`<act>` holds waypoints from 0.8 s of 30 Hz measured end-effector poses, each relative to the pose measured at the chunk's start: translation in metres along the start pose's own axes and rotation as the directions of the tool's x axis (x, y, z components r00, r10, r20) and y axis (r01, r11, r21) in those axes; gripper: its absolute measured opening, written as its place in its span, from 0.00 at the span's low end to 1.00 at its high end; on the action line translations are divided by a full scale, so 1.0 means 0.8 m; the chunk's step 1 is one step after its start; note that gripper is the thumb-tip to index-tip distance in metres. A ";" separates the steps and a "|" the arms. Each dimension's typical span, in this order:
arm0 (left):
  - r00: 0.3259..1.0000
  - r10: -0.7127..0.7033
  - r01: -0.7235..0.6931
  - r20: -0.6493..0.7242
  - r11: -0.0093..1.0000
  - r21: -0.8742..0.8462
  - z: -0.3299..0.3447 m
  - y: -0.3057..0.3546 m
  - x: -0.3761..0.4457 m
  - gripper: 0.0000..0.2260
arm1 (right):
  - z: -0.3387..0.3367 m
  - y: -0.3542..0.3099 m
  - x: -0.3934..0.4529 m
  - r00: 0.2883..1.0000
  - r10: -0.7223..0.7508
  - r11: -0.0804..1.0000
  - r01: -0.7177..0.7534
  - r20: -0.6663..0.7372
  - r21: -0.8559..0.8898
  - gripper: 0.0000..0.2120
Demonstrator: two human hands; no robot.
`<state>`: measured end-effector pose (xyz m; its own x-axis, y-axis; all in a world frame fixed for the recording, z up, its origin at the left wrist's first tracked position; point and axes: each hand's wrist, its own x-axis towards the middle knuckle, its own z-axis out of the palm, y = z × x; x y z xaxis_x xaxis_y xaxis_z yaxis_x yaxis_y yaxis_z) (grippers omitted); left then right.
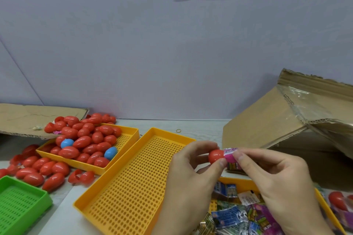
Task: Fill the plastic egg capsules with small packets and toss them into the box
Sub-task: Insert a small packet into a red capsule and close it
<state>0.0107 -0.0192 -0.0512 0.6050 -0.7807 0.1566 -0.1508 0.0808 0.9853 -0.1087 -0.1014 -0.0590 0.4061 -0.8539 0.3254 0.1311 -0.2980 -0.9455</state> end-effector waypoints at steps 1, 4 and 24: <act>1.000 0.001 -0.001 -0.002 1.000 -0.007 0.000 0.000 0.000 0.10 | 0.000 0.000 0.000 1.000 -0.004 1.000 0.004 -0.007 -0.005 0.08; 1.000 0.002 -0.003 -0.011 1.000 -0.019 -0.001 0.000 0.001 0.10 | 0.000 0.000 -0.001 0.999 -0.022 0.999 0.021 -0.025 -0.032 0.08; 0.997 -0.061 0.065 0.040 0.990 -0.127 -0.004 -0.001 -0.001 0.10 | 0.000 0.004 -0.001 0.996 -0.077 0.997 0.078 0.044 -0.022 0.09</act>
<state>0.0129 -0.0161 -0.0522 0.5813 -0.8083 0.0936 -0.0108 0.1074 0.9942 -0.1087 -0.1016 -0.0620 0.4340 -0.8087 0.3969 0.1423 -0.3735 -0.9166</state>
